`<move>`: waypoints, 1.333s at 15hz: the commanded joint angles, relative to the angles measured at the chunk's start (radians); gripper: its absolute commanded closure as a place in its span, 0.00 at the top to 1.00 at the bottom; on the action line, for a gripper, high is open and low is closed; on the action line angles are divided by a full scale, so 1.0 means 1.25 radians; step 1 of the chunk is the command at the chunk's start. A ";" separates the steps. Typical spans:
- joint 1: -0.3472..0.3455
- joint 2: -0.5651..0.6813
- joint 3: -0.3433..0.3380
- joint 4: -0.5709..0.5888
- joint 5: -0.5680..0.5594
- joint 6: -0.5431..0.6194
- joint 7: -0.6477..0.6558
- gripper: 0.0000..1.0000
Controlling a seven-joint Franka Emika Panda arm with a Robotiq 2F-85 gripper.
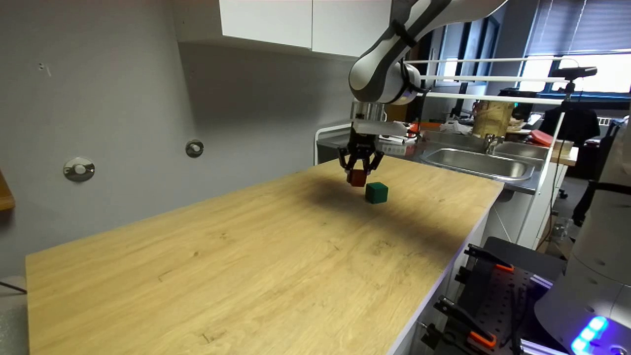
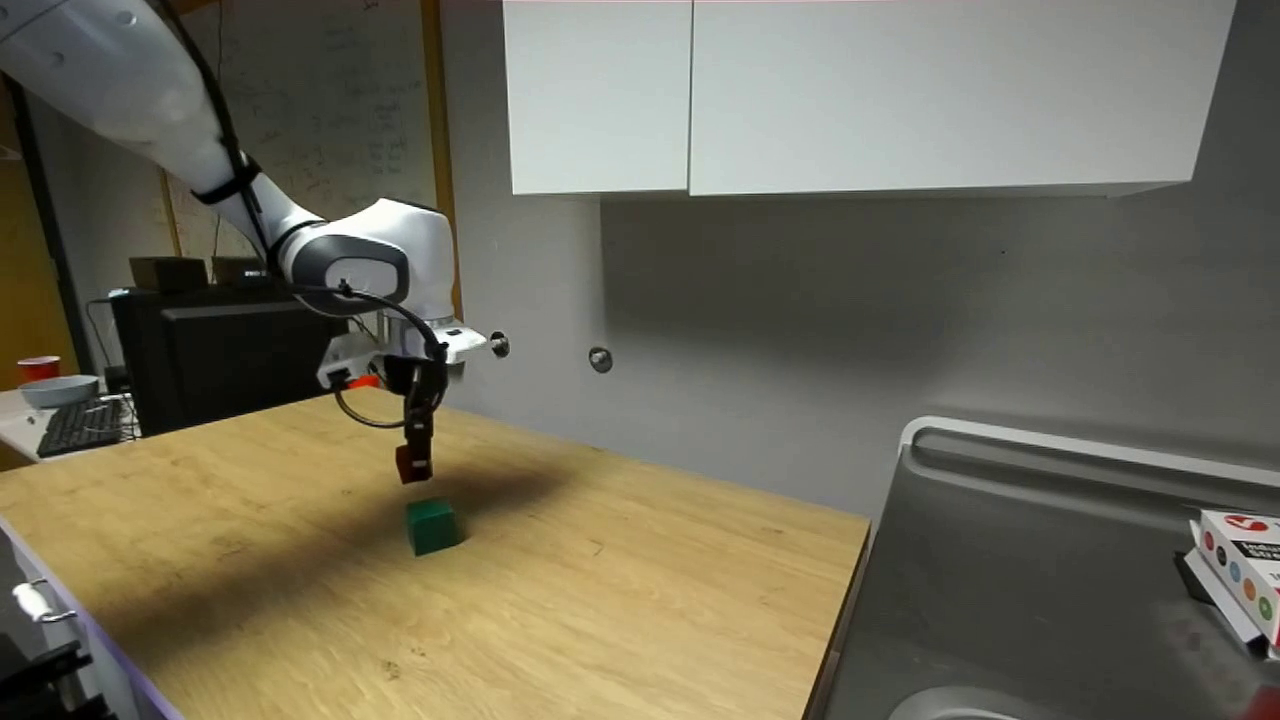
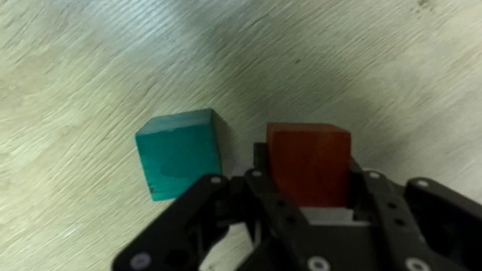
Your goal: Put the orange block on top of the green block
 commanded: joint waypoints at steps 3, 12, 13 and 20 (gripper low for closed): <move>-0.036 -0.004 -0.030 0.017 -0.016 -0.036 0.020 0.18; -0.069 0.008 -0.056 0.007 -0.004 -0.048 0.020 0.18; -0.067 0.011 -0.056 0.007 -0.005 -0.050 0.021 0.18; -0.059 0.017 -0.052 0.013 -0.008 -0.068 0.024 0.68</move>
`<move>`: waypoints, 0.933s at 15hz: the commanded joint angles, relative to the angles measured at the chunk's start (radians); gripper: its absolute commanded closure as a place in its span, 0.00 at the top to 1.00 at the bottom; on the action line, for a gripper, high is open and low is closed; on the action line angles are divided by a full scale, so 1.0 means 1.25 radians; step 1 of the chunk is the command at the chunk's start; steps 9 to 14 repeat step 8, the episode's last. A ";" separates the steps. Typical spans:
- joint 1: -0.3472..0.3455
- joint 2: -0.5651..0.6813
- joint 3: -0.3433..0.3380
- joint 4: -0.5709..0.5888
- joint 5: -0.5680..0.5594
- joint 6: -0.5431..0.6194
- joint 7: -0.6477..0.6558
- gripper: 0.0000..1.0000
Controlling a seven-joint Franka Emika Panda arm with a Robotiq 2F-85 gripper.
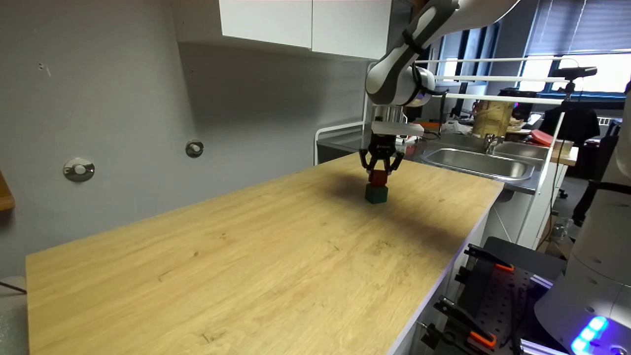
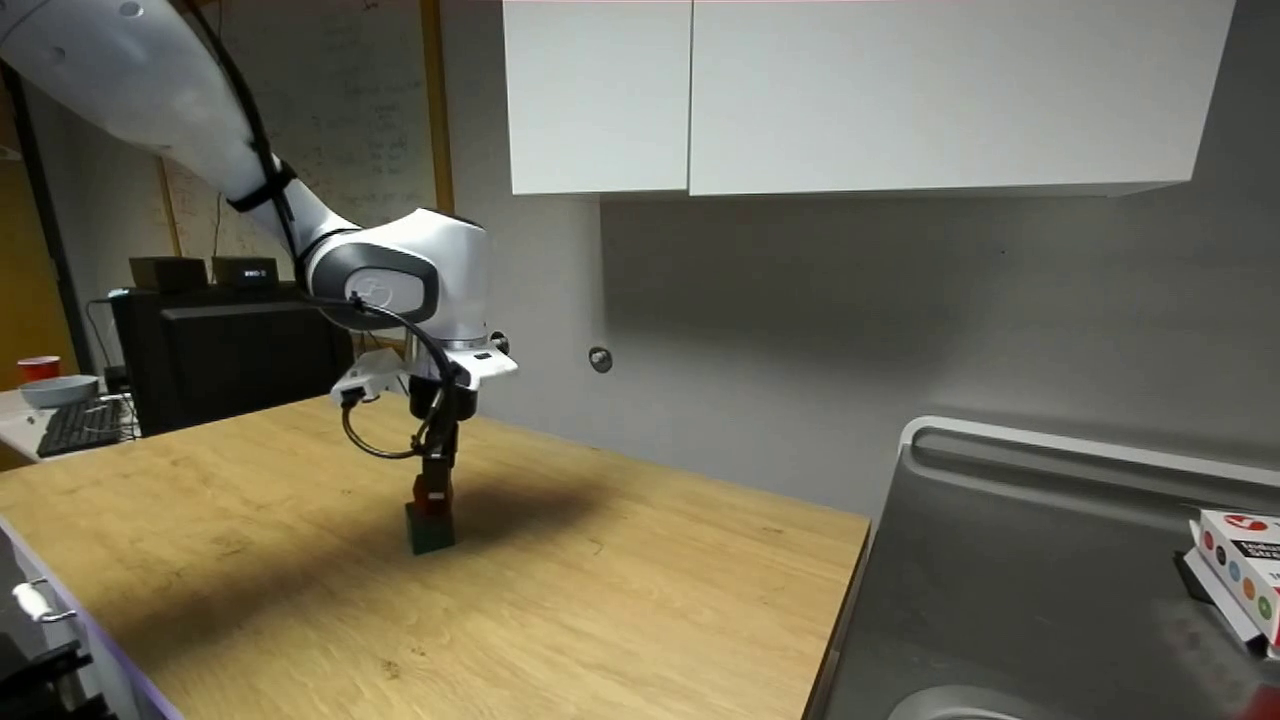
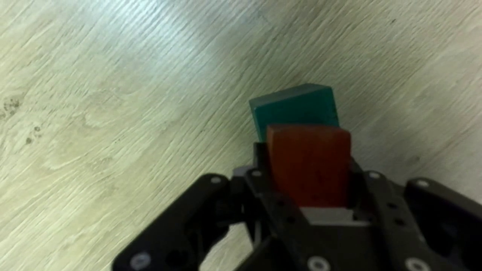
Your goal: Put the orange block on top of the green block
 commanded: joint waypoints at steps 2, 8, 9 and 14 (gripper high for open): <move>0.007 -0.002 0.005 0.008 -0.010 -0.025 0.023 0.74; 0.017 -0.004 0.014 0.005 -0.013 -0.029 0.004 1.00; 0.017 -0.004 0.014 0.005 -0.013 -0.029 0.004 1.00; 0.017 -0.004 0.014 0.005 -0.013 -0.029 0.004 1.00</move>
